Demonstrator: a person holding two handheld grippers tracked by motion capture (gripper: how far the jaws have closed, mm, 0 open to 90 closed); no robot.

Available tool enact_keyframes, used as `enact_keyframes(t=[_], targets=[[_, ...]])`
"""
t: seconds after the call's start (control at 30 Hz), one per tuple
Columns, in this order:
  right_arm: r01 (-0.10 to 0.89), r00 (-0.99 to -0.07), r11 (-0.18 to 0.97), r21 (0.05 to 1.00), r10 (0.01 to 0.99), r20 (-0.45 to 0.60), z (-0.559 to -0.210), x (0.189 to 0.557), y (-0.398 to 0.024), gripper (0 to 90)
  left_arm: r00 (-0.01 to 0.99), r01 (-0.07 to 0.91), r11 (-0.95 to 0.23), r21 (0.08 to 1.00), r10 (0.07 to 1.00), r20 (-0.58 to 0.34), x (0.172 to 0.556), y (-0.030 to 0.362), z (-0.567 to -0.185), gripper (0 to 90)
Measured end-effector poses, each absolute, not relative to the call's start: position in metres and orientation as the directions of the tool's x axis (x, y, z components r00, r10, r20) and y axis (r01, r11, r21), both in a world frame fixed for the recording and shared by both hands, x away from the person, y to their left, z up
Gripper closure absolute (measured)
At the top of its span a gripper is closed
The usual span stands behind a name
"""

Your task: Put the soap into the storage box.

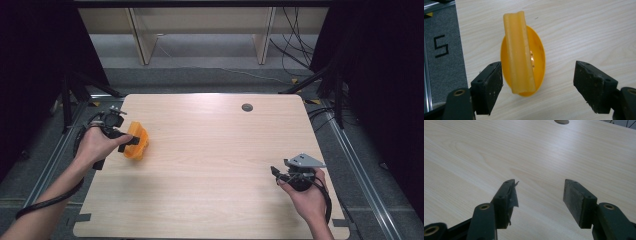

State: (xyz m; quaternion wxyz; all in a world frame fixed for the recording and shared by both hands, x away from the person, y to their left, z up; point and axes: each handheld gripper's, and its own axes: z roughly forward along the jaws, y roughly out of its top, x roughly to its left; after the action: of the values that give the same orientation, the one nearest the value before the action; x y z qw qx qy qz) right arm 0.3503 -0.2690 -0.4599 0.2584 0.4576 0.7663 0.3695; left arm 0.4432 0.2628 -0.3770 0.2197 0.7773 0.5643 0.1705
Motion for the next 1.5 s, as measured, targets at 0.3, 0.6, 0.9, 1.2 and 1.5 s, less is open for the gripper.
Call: enact_keyframes(t=[0.3,0.6,0.9,1.2,1.5], targets=[[0.51,-0.448,0.311,0.802,0.892,-0.061,-0.46,0.35,-0.27,43.9,0.316,0.768,-0.275,0.579,0.948,0.031,0.413,0.266,-0.384,23.4],[0.511,-0.447,0.305,0.804,0.893,-0.054,-0.459,0.35,-0.268,43.9,0.319,0.752,-0.255,0.607,0.948,0.003,0.386,0.273,-0.398,24.2],[0.523,-0.434,0.289,0.802,0.9,-0.041,-0.459,0.348,-0.267,43.9,0.325,0.738,-0.245,0.629,0.946,-0.013,0.358,0.277,-0.422,24.9],[0.524,-0.438,0.29,0.801,0.898,-0.039,-0.459,0.348,-0.266,43.9,0.317,0.741,-0.219,0.635,0.948,-0.042,0.336,0.278,-0.459,26.4],[0.511,-0.468,0.317,0.799,0.882,-0.05,-0.46,0.351,-0.265,43.9,0.348,0.729,-0.217,0.649,0.934,-0.079,0.337,0.278,-0.466,29.3]])
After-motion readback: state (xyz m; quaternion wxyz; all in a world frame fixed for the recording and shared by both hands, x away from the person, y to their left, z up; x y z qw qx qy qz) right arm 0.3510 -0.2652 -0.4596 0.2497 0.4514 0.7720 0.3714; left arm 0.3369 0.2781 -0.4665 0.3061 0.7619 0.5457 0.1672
